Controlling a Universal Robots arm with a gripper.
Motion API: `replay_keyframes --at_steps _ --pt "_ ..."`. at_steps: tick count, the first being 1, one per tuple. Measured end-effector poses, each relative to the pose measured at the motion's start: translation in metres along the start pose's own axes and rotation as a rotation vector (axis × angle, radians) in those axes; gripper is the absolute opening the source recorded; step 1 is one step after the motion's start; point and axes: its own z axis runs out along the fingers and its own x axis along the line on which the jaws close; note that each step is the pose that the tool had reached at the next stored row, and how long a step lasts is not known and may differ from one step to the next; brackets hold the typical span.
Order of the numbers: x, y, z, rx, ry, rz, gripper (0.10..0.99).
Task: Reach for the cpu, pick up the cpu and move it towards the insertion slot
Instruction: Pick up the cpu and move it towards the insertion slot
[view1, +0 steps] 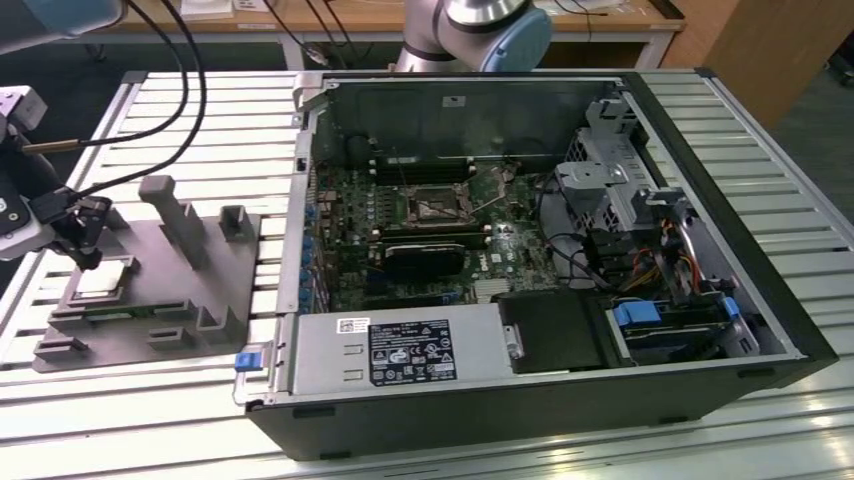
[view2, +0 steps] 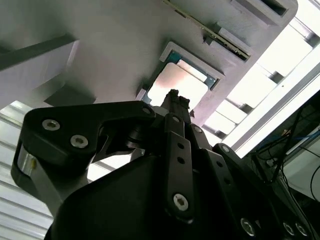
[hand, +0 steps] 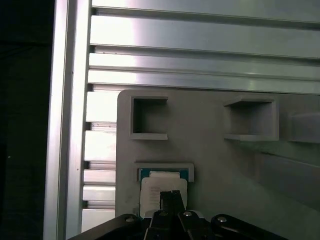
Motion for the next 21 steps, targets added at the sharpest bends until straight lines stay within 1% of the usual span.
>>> replay_keyframes --at_steps 7,11,14,18,21 --pt "0.0041 -0.0004 0.0123 0.005 0.0046 0.000 0.106" --pt "0.0064 -0.0011 0.0171 0.006 0.0056 0.000 0.106" --pt "0.0071 -0.0017 0.0190 0.007 0.0057 0.000 0.106" --pt "0.0073 -0.0045 0.0199 0.008 0.0058 0.002 0.106" --pt "0.0069 -0.0050 0.0204 0.009 0.0056 0.003 0.106"
